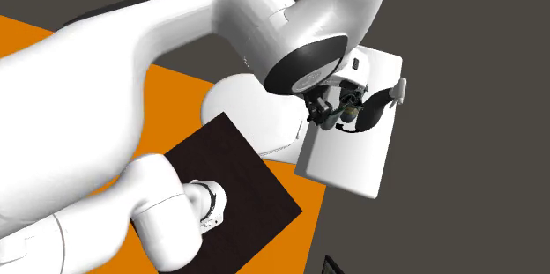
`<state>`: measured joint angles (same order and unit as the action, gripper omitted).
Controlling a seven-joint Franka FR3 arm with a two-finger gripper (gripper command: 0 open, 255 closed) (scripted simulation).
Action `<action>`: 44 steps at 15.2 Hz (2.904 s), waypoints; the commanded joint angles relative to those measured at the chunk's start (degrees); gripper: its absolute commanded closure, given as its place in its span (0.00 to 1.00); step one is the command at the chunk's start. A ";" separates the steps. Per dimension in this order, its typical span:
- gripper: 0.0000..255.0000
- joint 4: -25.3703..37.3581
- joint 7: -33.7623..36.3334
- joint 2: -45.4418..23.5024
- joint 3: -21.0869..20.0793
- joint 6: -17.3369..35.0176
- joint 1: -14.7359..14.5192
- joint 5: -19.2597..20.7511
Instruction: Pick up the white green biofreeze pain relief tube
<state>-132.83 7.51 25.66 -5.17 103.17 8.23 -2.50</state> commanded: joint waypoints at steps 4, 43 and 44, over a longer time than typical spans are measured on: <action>0.00 4.98 7.20 -8.44 -0.70 6.01 2.87 2.53; 1.00 16.74 15.07 -17.40 -0.48 5.81 5.64 6.12; 1.00 17.42 15.01 -17.32 -0.48 5.05 5.64 6.09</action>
<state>-116.25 22.62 8.31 -5.67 109.08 13.85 3.61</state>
